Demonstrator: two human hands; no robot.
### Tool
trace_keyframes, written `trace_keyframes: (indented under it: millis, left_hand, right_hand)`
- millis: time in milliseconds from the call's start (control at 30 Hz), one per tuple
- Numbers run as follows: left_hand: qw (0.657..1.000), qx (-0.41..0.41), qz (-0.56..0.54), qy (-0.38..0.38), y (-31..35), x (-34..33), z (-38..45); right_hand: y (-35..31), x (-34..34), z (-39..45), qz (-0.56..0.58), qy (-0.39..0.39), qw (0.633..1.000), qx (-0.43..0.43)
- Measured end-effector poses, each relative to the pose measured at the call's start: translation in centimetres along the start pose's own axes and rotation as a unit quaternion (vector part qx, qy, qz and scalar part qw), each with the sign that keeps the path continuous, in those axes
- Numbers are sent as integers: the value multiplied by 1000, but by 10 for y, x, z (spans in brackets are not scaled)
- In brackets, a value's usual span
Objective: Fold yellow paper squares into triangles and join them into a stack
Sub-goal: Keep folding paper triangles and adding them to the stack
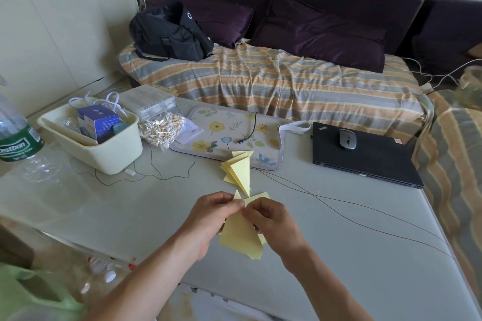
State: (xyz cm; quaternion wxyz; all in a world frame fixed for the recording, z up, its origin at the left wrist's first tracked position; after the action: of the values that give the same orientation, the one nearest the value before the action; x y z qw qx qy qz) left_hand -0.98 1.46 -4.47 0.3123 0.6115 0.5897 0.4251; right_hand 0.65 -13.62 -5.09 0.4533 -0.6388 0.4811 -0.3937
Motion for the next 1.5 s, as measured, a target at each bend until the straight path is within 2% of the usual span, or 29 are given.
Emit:
trace_keyframes:
  millis: [133,567,900,1200,1267,1400,1500]
  left_hand:
    - [999,-10,-43,14,4,4,0]
    - [999,-20,-30,-5,10,0,-6]
    - [997,-47,-54,42,13,8,-6]
    - [990,-42,-62,117,4,24,5]
    - [993,-35,-47,106,4,21,5]
    - [999,-4,25,22,1,6,1]
    - [998,-1,56,18,1,3,-1]
  right_hand:
    - [-1,1,0,-7,-3,1000,5]
    - [-2,-4,0,28,-28,999,19]
    - [-8,-6,-2,12,-24,999,36]
    - [-2,0,-4,-43,-6,999,5]
    - [-2,0,-3,-64,-2,998,12]
    - [-1,4,-2,-81,20,996,15]
    - [-1,6,-1,-83,30,996,12]
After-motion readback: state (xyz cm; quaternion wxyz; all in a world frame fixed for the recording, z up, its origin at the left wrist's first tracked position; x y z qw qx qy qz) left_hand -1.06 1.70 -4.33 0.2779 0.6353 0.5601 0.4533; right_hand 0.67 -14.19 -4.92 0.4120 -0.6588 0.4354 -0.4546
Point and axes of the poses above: each hand's wrist, its own z-axis towards the middle knuckle, its own x-axis out of the back of the hand, y = z × x, the point moved 8 cm from there along z, towards the middle knuckle, and after that the axes turned 7 degrees about z, right-handed, at the moved point
